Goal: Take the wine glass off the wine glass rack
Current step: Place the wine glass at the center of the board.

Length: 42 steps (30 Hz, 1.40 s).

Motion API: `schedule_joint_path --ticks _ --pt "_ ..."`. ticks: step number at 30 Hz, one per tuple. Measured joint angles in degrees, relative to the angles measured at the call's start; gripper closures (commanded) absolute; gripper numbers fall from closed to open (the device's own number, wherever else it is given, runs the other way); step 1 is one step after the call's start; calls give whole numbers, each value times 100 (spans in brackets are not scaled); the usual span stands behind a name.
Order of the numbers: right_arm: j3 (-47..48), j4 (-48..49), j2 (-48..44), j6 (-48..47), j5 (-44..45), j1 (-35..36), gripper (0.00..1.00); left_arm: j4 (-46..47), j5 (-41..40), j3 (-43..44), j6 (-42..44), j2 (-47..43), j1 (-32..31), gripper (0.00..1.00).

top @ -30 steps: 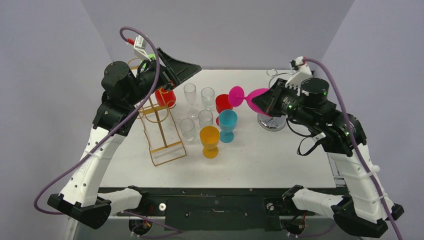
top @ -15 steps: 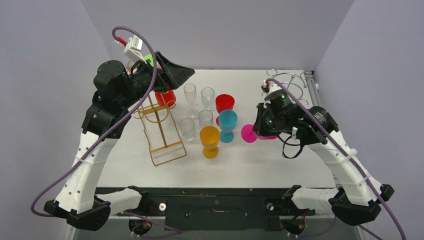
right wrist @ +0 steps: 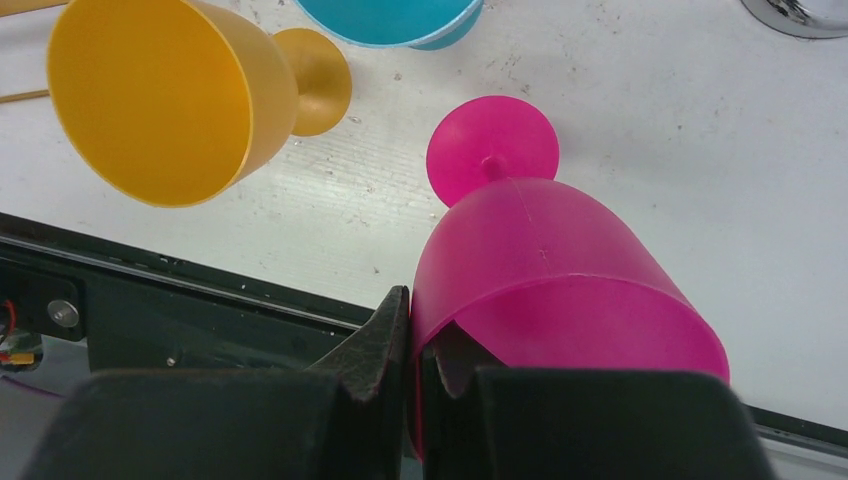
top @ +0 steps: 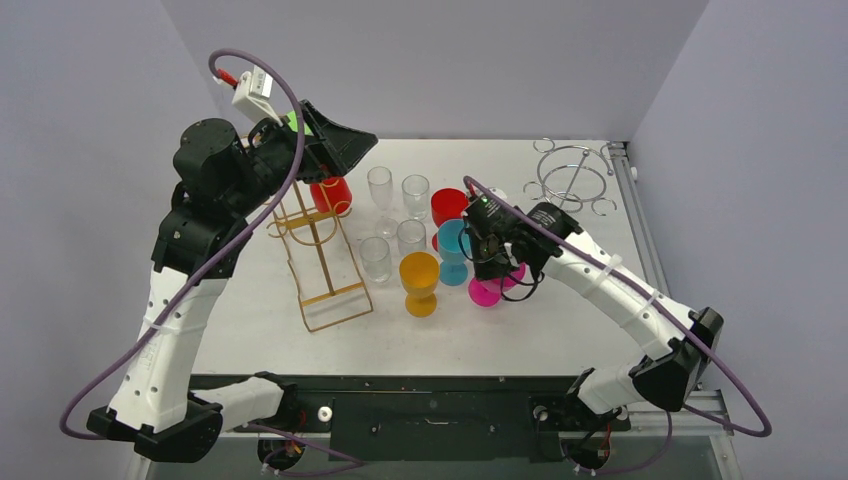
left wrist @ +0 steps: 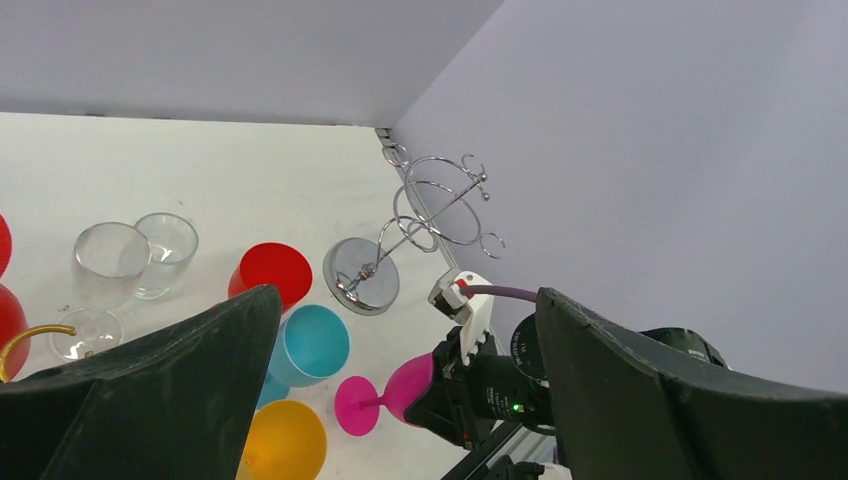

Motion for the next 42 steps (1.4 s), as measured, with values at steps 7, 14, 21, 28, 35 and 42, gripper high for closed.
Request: schedule_joint_path --ticks 7,14,21,28,35,42 --pt "-149 345 428 0 22 122 100 -37 7 0 55 -20 146 4" --pt "-337 673 752 2 20 229 100 -31 129 0 57 -61 313 4" --pt "-527 879 890 4 -2 264 100 -11 262 -15 55 -85 470 4" --pt "-616 990 903 4 -33 289 100 15 313 -94 52 -87 514 4" --pt "-778 1049 968 4 -79 339 100 31 332 -144 42 -90 540 4" --pt "-800 1058 968 0 -87 339 91 35 341 -166 -11 -87 557 4"
